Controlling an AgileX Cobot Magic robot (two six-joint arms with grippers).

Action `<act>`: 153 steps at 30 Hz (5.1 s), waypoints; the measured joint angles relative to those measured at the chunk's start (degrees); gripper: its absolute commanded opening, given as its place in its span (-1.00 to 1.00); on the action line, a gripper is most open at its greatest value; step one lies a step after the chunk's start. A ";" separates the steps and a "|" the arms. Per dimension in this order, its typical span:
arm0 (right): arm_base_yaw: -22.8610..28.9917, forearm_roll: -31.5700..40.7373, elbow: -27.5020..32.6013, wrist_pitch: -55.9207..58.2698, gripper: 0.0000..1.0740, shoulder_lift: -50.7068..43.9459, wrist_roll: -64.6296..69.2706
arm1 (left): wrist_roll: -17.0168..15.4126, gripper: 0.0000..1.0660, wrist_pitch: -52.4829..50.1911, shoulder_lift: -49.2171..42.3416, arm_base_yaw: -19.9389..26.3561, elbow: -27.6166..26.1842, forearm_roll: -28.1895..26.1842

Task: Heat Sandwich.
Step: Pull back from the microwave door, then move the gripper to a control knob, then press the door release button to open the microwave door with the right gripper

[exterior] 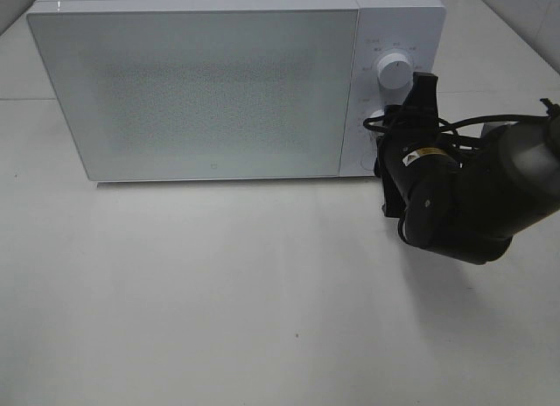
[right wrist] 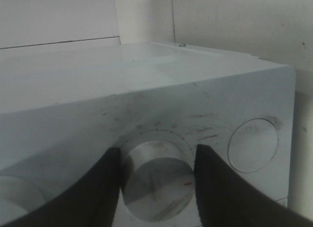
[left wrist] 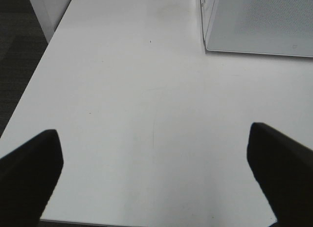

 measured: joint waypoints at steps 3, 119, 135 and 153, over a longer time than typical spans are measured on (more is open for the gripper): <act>0.00 0.00 0.00 0.00 -0.74 0.00 0.06 | 0.00 0.83 0.00 0.00 0.00 0.00 0.00; -0.29 -33.58 1.15 87.03 0.32 -44.23 -78.15 | 0.00 0.83 0.00 0.00 0.00 0.00 0.00; -0.29 -36.61 1.15 102.22 0.32 -61.94 -77.69 | 0.00 0.83 0.00 0.00 0.00 0.00 0.00; -13.18 -41.71 5.56 112.93 0.32 -86.86 -71.73 | 0.00 0.83 0.00 0.00 0.00 0.00 0.00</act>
